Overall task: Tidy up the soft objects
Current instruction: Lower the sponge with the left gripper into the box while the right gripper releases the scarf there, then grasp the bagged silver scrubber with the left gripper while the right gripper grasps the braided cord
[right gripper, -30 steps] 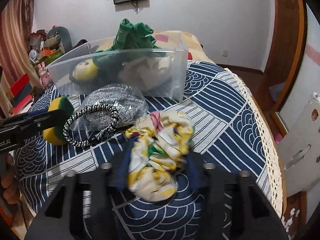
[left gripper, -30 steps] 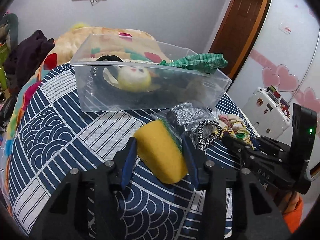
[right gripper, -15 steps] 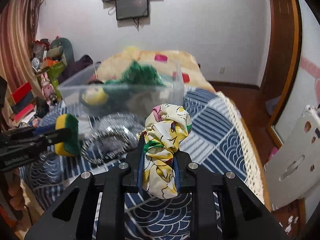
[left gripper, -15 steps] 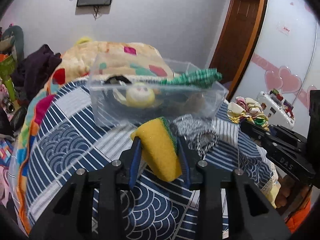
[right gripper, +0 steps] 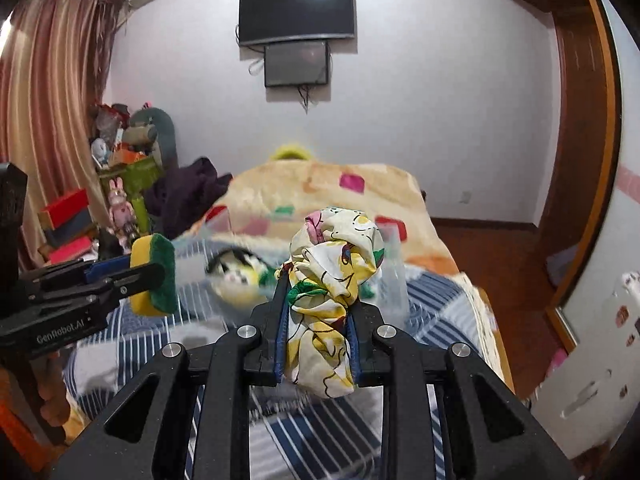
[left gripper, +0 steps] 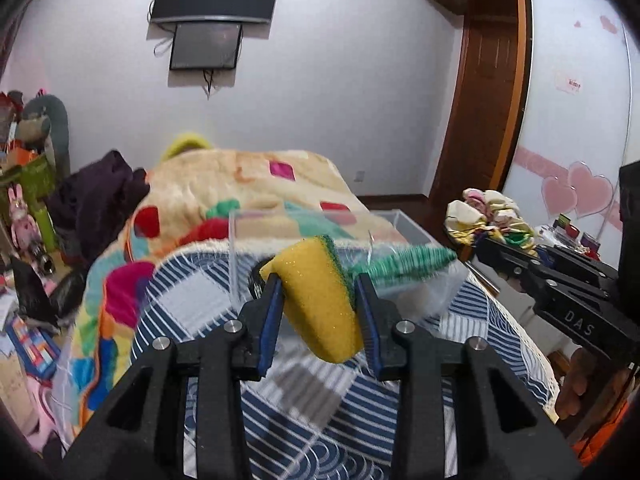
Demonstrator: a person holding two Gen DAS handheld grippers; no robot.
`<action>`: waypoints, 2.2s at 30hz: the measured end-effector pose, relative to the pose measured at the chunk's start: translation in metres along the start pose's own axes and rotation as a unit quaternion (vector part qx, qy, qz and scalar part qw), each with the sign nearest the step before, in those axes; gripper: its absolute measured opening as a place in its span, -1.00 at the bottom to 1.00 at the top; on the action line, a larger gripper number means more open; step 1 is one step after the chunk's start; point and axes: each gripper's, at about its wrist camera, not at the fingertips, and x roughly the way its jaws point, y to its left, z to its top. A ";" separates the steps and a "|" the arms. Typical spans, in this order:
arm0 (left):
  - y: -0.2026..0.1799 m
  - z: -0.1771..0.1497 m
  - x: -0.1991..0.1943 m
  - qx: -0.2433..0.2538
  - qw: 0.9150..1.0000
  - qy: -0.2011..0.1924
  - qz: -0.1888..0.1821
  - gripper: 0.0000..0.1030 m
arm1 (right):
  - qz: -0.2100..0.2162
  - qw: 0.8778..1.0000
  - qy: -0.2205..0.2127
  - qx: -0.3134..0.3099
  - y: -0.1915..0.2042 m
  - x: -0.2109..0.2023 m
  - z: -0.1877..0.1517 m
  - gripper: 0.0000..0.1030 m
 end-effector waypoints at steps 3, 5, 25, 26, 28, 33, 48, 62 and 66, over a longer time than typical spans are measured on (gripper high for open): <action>0.003 0.007 0.007 0.006 1.000 -0.006 0.006 -0.30 | 0.015 1.000 -0.001 0.008 0.001 0.013 0.007 -0.58; 0.005 0.012 0.015 0.011 1.000 -0.006 0.011 -0.30 | 0.020 1.000 0.002 0.008 0.003 0.021 0.009 -0.58; 0.017 0.014 0.090 0.031 0.996 0.057 0.054 -0.30 | 0.043 0.995 0.092 -0.006 0.018 0.098 0.012 -0.58; 0.017 0.014 0.093 0.031 0.996 0.061 0.054 -0.30 | 0.042 0.995 0.095 -0.006 0.019 0.100 0.011 -0.58; 0.019 0.013 0.096 0.029 0.996 0.067 0.054 -0.30 | 0.041 0.994 0.103 -0.007 0.018 0.103 0.010 -0.58; 0.019 0.011 0.102 0.026 0.995 0.077 0.053 -0.28 | 0.037 0.993 0.115 -0.013 0.019 0.110 0.008 -0.54; 0.017 0.016 0.074 0.022 0.997 0.065 0.038 0.11 | 0.020 0.994 0.101 -0.027 0.015 0.093 0.009 0.03; -0.003 -0.006 0.031 0.022 0.998 0.054 -0.005 0.51 | -0.002 0.999 0.047 -0.017 -0.008 0.026 -0.002 0.34; -0.012 -0.029 0.037 0.028 0.996 0.082 -0.007 0.51 | -0.006 0.998 0.061 -0.007 -0.013 0.023 -0.019 0.34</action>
